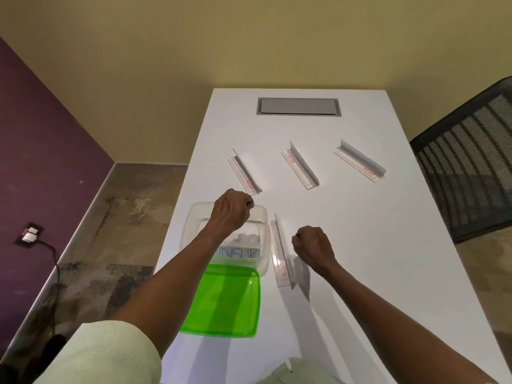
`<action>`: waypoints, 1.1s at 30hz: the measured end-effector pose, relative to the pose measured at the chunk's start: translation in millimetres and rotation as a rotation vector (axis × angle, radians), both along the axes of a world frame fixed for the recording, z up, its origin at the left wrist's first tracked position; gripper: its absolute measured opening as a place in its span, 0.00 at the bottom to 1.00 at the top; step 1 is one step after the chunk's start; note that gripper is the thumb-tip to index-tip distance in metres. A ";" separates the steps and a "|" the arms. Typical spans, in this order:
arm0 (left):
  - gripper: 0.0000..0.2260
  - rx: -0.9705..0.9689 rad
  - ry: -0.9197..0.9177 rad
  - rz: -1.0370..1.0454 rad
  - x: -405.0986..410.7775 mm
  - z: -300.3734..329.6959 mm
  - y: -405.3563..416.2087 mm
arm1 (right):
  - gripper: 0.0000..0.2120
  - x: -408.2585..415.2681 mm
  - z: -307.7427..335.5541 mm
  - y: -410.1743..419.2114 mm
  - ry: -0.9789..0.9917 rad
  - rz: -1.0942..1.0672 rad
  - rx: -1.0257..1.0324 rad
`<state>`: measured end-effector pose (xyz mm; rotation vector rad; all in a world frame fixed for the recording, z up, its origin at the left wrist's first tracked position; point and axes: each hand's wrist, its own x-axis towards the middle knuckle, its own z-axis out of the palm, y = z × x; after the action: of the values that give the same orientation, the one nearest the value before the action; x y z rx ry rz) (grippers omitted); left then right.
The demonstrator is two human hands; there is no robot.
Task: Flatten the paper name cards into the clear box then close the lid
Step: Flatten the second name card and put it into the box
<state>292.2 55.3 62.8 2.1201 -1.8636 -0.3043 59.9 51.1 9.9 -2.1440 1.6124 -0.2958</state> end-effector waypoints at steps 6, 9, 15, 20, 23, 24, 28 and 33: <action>0.11 -0.021 -0.123 -0.135 -31.3 -5.4 -15.7 | 0.12 -21.9 -29.2 5.0 0.064 -0.126 0.390; 0.14 -0.084 -0.130 -0.256 -39.8 -15.1 -26.7 | 0.06 -26.3 -40.1 9.5 0.019 -0.200 0.591; 0.07 0.136 -0.379 -0.263 -42.4 -55.8 -39.7 | 0.04 -23.1 -42.3 18.8 -0.211 -0.379 0.888; 0.06 0.193 -0.546 -0.347 -48.0 -59.6 -47.0 | 0.02 -14.7 -44.7 12.3 -0.291 -0.497 1.060; 0.10 0.246 -0.570 -0.367 -54.6 -65.4 -55.3 | 0.04 -13.6 -45.7 6.2 -0.257 -0.518 1.132; 0.11 0.272 -0.565 -0.359 -56.5 -64.4 -57.3 | 0.04 -14.1 -45.2 4.8 -0.247 -0.518 1.151; 0.13 0.318 -0.548 -0.367 -60.2 -71.2 -63.6 | 0.07 -17.9 -47.7 1.9 -0.245 -0.530 1.214; 0.12 0.344 -0.555 -0.376 -66.4 -78.0 -64.9 | 0.07 -21.4 -48.5 2.7 -0.357 -0.616 1.300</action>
<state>225.8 -9.7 -15.2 2.2111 -2.7125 -0.1243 38.5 53.7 -38.6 -0.5839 1.5125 0.1763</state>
